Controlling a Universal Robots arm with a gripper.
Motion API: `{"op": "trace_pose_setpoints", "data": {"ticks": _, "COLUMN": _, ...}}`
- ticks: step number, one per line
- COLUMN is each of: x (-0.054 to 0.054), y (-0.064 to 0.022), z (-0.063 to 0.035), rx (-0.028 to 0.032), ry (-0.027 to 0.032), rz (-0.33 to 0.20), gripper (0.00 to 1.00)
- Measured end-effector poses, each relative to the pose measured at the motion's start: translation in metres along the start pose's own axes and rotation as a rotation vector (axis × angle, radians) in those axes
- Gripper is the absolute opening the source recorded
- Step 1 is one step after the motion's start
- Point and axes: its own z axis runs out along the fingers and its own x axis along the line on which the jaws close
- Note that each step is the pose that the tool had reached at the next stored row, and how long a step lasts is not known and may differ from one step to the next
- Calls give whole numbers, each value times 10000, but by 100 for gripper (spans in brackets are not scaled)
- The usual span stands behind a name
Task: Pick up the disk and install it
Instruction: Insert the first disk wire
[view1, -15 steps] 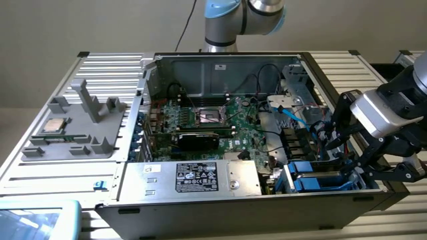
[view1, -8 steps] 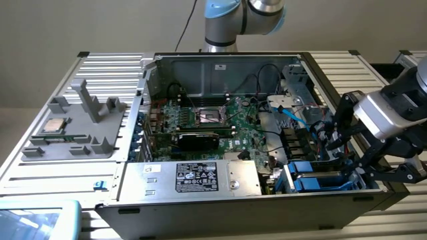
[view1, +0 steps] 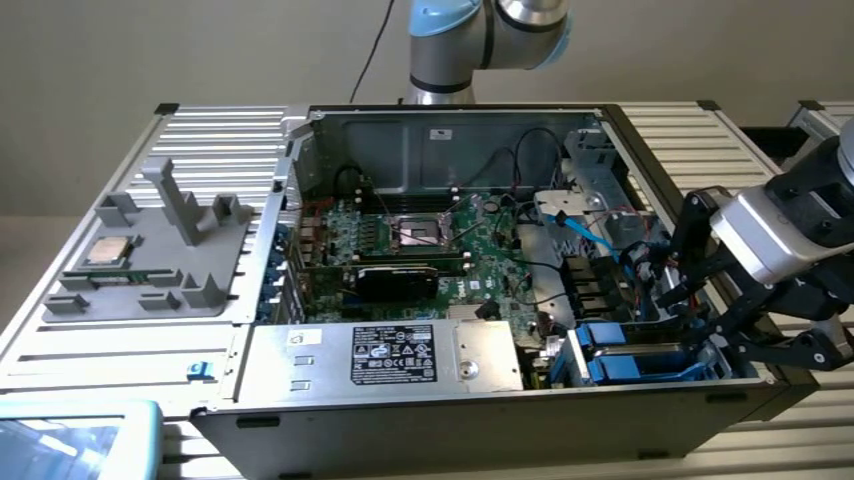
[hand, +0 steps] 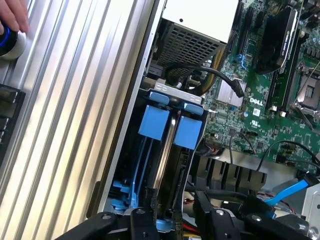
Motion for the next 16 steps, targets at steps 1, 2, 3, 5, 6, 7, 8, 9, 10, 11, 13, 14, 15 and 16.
{"op": "trace_pose_setpoints", "data": {"ticks": 1, "x": 3, "y": 1, "z": 1, "rx": 1, "ry": -8, "rz": 0, "gripper": 45}}
{"op": "trace_pose_setpoints", "data": {"ticks": 2, "x": 5, "y": 1, "z": 0, "rx": 2, "ry": -17, "rz": -1, "gripper": 37}}
{"op": "trace_pose_setpoints", "data": {"ticks": 3, "x": 7, "y": 2, "z": -1, "rx": 4, "ry": -27, "rz": -2, "gripper": 37}}
{"op": "trace_pose_setpoints", "data": {"ticks": 5, "x": 11, "y": 2, "z": -2, "rx": 9, "ry": -49, "rz": -4, "gripper": 37}}
{"op": "trace_pose_setpoints", "data": {"ticks": 6, "x": 11, "y": 3, "z": -3, "rx": 12, "ry": -58, "rz": -5, "gripper": 37}}
{"op": "trace_pose_setpoints", "data": {"ticks": 7, "x": 11, "y": 2, "z": -3, "rx": 14, "ry": -66, "rz": -6, "gripper": 37}}
{"op": "trace_pose_setpoints", "data": {"ticks": 8, "x": 11, "y": 2, "z": -2, "rx": 16, "ry": -73, "rz": -6, "gripper": 37}}
{"op": "trace_pose_setpoints", "data": {"ticks": 9, "x": 11, "y": 3, "z": -1, "rx": 17, "ry": -80, "rz": -7, "gripper": 37}}
{"op": "trace_pose_setpoints", "data": {"ticks": 10, "x": 12, "y": 3, "z": -1, "rx": 20, "ry": -90, "rz": -8, "gripper": 28}}
{"op": "trace_pose_setpoints", "data": {"ticks": 11, "x": 12, "y": 3, "z": 1, "rx": 24, "ry": -103, "rz": -9, "gripper": 28}}
{"op": "trace_pose_setpoints", "data": {"ticks": 13, "x": 12, "y": 4, "z": 1, "rx": 33, "ry": -140, "rz": -12, "gripper": 16}}
{"op": "trace_pose_setpoints", "data": {"ticks": 14, "x": 12, "y": 4, "z": 1, "rx": 37, "ry": -155, "rz": -14, "gripper": 16}}
{"op": "trace_pose_setpoints", "data": {"ticks": 15, "x": 10, "y": 5, "z": -2, "rx": 38, "ry": -156, "rz": -14, "gripper": 16}}
{"op": "trace_pose_setpoints", "data": {"ticks": 16, "x": 3, "y": 7, "z": -15, "rx": 39, "ry": -156, "rz": -13, "gripper": 16}}
